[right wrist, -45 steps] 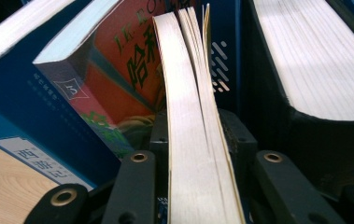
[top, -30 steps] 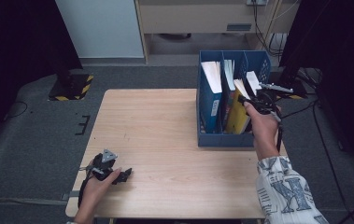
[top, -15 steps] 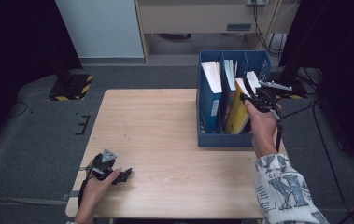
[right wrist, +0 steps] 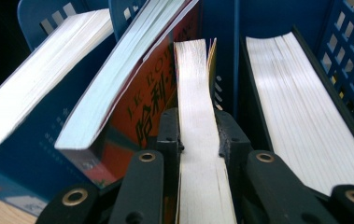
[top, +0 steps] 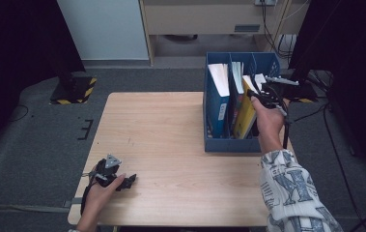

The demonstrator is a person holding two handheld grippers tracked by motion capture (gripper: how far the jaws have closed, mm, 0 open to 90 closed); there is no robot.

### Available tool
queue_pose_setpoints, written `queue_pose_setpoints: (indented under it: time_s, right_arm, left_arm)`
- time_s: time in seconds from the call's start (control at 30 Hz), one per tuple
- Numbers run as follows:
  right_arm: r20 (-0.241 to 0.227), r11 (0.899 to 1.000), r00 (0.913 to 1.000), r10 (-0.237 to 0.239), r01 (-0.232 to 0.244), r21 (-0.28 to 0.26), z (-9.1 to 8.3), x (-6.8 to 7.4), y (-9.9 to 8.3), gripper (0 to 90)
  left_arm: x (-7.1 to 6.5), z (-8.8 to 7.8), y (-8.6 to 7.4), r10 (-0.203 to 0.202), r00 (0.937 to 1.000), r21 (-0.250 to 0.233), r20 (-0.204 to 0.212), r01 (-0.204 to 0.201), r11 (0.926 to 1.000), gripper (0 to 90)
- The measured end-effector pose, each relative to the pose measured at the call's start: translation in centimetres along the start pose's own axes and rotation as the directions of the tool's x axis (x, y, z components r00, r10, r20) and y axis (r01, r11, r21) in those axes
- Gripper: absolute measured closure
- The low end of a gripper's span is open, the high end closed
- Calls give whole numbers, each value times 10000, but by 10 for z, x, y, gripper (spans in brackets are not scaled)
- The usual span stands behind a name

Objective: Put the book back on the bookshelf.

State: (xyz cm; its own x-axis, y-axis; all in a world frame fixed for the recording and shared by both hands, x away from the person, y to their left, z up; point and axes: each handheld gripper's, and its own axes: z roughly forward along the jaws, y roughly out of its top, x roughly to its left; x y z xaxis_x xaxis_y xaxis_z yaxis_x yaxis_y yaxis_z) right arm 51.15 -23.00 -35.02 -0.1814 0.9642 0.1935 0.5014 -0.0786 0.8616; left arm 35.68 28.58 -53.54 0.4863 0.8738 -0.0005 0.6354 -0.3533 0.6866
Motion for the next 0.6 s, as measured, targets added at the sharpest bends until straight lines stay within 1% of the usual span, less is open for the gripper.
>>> queue_pose_setpoints:
  time_s: [0.07,0.4,0.6]
  right_arm:
    - [7,10000,10000,48,-48,-4,1,0,1,749]
    - [121,9999,9999,-117,118,-115,10,-2,10,749]
    - [115,9998,9999,-60,62,-176,15,-4,11,749]
  left_arm:
    - [0,0,0,4,10000,1,-1,-4,10000,0]
    - [0,0,0,12,10000,0,9,-12,10000,0]
    - [0,0,0,17,10000,-2,15,-17,10000,0]
